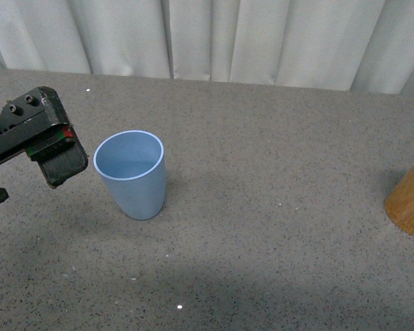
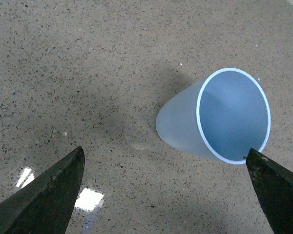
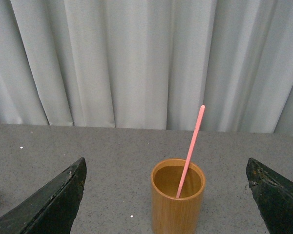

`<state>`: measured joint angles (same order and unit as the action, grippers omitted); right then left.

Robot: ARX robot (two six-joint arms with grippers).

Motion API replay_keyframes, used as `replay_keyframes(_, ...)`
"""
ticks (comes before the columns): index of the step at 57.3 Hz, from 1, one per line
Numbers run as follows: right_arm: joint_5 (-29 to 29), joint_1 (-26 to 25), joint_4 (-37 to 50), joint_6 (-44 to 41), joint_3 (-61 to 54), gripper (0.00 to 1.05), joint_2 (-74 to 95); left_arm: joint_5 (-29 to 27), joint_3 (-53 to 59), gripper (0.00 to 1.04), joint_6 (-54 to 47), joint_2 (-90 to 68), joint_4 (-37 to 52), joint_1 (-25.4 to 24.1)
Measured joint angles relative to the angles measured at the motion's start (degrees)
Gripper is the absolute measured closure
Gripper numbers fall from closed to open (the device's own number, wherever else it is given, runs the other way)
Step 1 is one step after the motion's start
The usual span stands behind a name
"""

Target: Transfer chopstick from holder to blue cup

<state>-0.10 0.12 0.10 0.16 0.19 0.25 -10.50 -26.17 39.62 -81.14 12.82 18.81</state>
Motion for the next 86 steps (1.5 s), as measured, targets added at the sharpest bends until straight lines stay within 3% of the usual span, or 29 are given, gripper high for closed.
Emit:
replay_keyframes(32,0.0,0.0,0.0,0.0,0.0,0.1,0.0,-4.5,-6.6,0.07,5.4,-9.3,-1.4,2.5)
replay_keyframes(86,0.0,0.0,0.0,0.0,0.0,0.1,0.0,-5.9,-8.9,0.07,6.0,-17.1,0.7,2.4)
